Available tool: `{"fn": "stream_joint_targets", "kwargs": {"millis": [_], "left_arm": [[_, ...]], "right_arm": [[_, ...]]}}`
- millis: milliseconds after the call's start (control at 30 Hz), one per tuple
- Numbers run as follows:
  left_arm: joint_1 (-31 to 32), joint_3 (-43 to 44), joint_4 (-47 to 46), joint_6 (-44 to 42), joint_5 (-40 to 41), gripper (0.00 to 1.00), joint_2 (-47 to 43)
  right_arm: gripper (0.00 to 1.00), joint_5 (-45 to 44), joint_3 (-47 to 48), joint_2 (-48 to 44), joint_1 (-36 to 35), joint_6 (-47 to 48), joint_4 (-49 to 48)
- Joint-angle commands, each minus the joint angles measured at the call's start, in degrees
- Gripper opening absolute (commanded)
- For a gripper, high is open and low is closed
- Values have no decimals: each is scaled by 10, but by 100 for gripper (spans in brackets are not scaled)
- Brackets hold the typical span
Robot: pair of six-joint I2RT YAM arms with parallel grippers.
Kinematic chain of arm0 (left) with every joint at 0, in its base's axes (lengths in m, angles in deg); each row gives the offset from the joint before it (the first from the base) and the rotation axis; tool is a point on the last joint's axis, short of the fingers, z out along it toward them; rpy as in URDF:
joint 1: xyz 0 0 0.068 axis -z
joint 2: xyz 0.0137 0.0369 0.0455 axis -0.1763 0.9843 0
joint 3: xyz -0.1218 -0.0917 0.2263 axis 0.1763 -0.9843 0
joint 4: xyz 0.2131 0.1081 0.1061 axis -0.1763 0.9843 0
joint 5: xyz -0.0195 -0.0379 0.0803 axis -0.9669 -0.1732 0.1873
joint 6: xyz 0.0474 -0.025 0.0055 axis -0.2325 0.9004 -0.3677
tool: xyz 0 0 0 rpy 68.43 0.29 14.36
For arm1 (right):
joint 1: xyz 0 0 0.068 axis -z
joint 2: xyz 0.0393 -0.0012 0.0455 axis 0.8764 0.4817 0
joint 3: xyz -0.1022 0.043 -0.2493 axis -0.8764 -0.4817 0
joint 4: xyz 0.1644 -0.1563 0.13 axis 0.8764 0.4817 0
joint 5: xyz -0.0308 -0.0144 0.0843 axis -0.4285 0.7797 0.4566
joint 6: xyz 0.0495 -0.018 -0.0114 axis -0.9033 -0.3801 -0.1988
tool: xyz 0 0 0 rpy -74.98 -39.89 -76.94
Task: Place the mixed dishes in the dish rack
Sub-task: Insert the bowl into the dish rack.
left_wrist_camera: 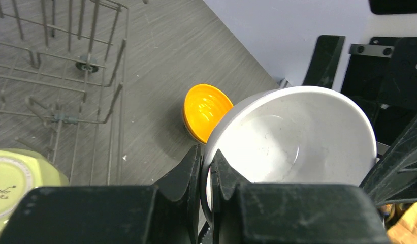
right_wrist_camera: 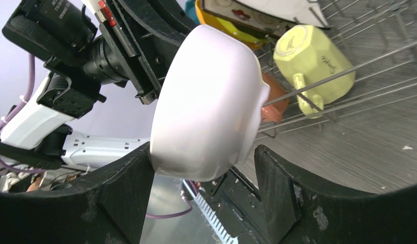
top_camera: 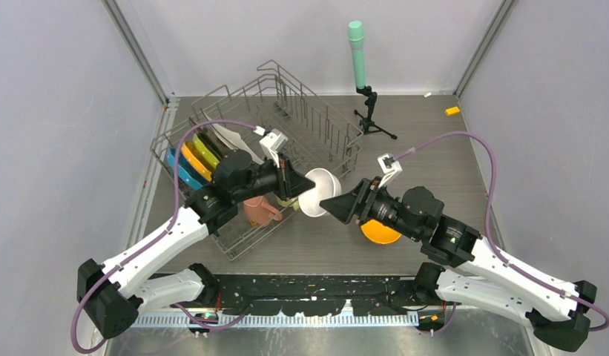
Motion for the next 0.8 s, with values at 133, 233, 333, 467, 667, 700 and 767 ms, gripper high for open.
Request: {"fn": "stream_joint_targets", "kwargs": {"millis": [133, 233, 333, 467, 667, 700, 767], "left_arm": [[-3, -9, -46, -3, -80, 0, -33], [-7, -23, -49, -5, -57, 0, -44], [-16, -41, -57, -2, -43, 0, -57], [-22, -45, -60, 0, -51, 0, -56], [-23, -50, -89, 12, -60, 0, -52], [-23, -50, -91, 13, -61, 0, -50], [-23, -51, -92, 14, -60, 0, -46]], "right_arm": [[68, 92, 11, 47, 1, -7, -94], [70, 95, 10, 42, 1, -6, -95], [77, 98, 4, 20, 1, -3, -95], [80, 83, 6, -2, 1, 5, -85], [78, 84, 14, -1, 1, 8, -71], [77, 90, 15, 4, 1, 8, -70], [74, 104, 17, 11, 1, 7, -76]]}}
